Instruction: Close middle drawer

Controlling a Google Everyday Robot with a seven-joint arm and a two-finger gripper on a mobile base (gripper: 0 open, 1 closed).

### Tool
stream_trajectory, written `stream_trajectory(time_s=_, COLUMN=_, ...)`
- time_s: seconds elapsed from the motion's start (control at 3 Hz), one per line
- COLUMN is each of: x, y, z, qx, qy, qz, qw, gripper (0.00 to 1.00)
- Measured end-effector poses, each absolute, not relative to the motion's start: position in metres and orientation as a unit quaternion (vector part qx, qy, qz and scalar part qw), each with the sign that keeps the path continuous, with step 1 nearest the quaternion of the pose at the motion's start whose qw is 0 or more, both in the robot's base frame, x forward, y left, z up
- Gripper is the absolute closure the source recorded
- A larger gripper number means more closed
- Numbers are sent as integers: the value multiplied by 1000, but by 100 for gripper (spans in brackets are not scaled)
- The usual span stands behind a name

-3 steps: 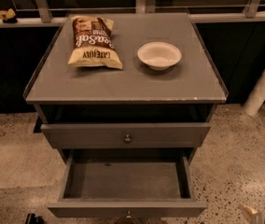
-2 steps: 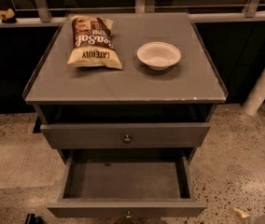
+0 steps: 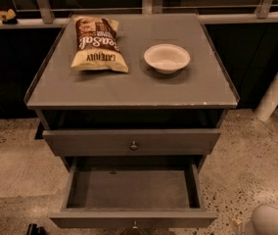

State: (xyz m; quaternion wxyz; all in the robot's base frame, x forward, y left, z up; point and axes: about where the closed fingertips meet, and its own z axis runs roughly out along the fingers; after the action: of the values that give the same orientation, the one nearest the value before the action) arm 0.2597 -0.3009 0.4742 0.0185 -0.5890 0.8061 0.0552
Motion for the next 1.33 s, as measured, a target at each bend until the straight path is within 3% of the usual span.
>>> stream_trajectory(time_s=1.33, x=239, y=-278, z=430, qx=-640, qy=765, qz=43, qw=47, gripper=0)
